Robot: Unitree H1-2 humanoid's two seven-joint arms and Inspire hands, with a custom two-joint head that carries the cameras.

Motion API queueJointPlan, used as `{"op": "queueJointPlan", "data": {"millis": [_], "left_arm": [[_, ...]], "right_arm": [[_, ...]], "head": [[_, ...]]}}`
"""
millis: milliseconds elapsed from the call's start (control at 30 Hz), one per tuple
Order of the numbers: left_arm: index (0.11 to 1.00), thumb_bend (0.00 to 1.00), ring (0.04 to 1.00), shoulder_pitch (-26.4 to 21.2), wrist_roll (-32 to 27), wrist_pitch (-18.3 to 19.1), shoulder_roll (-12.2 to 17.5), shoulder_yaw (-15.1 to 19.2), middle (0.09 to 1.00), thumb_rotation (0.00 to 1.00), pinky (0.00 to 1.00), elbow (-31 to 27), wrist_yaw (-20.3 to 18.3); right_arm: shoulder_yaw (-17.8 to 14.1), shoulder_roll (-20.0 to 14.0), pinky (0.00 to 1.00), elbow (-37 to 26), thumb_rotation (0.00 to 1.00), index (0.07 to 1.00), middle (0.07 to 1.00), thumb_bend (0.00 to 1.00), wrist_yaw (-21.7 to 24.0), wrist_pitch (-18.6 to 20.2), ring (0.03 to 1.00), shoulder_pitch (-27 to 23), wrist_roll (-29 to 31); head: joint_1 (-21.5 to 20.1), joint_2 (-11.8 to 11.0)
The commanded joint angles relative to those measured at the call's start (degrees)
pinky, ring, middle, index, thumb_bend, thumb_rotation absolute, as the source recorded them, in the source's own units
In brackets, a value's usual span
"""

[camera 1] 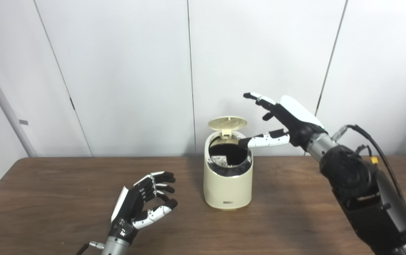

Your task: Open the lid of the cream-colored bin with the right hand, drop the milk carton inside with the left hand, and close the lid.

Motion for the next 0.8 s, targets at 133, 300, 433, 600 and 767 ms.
{"op": "queueJointPlan", "data": {"millis": [133,300,433,600,767], "left_arm": [[0.736,0.69,0.621,0.7,0.2,-1.4,-0.7,-0.2,0.711,0.26,0.49,0.7,0.3],[0.732,0.7,0.617,0.4,1.0,-1.6,-1.0,0.0,0.71,0.26,0.49,1.4,1.0],[0.727,0.7,0.618,0.3,1.2,-1.5,-1.1,0.2,0.708,0.26,0.49,1.3,1.2],[0.73,0.7,0.615,0.2,0.7,-0.7,-1.2,0.3,0.709,0.25,0.49,1.0,0.7],[0.73,0.71,0.612,0.3,1.4,-0.5,-1.3,0.3,0.706,0.27,0.49,0.5,1.1]], "right_arm": [[1.8,-1.3,0.87,-1.2,0.62,0.926,0.94,0.7,3.3,-1.8,0.978,-2.9,-0.3],[0.7,-0.8,0.87,-0.5,0.61,0.88,0.913,0.69,2.5,-5.9,0.96,-1.7,3.9],[0.9,-1.5,0.87,-1.0,0.65,0.875,0.908,0.71,3.0,-7.7,0.967,-1.1,4.4],[0.8,-2.2,0.87,-2.3,0.64,0.875,0.905,0.7,3.5,-8.2,0.976,-0.5,3.9],[0.5,-3.4,0.88,-3.7,0.63,0.872,0.901,0.7,4.2,-8.6,0.984,0.2,3.8]], "head": [[0.2,0.1],[0.7,0.1],[0.8,0.2],[0.9,0.2],[1.0,0.4]]}}
